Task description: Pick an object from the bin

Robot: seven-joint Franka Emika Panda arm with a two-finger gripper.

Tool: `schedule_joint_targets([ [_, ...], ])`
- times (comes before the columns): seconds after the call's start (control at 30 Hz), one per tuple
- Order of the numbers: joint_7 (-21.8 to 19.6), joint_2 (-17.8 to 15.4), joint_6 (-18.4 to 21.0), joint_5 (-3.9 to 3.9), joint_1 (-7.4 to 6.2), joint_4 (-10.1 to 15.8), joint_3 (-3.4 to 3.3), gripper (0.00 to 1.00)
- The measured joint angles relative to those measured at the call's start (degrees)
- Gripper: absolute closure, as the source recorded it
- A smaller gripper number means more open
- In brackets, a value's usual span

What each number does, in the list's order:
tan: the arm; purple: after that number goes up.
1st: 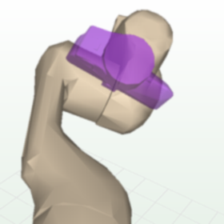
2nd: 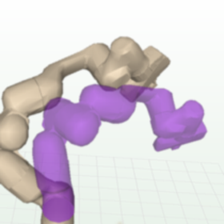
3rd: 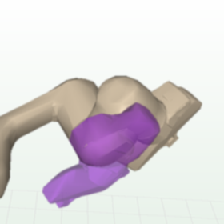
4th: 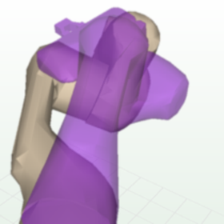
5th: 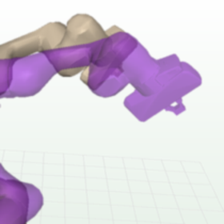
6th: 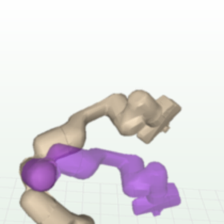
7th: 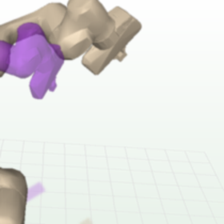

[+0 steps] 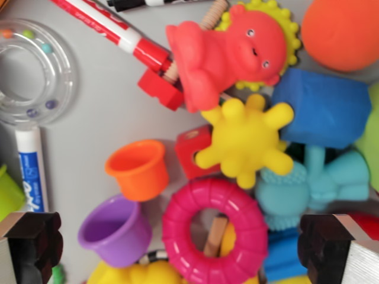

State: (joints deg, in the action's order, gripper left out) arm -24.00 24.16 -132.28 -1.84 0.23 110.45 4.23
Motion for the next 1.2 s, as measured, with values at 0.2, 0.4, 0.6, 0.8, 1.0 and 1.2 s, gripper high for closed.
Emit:
schedule_joint_targets([
  [0.2, 3.7, 3.1, -2.1, -0.79, -0.25, -1.3, 0.53, 0.0],
  [0.4, 7.6, 6.4, -4.1, -1.75, -0.45, -2.8, 1.1, 0.0],
  [0.6, 11.4, 9.8, -6.0, -2.84, -0.7, -4.7, 1.66, 0.0],
  [0.8, 15.2, 13.3, -7.6, -3.96, -0.92, -6.8, 2.18, 0.0],
  [1.0, 18.3, 16.7, -9.1, -4.96, -1.16, -9.1, 2.64, 0.0],
  [1.2, 18.5, 19.7, -11.2, -5.31, -1.35, -9.9, 2.44, 0.0],
])
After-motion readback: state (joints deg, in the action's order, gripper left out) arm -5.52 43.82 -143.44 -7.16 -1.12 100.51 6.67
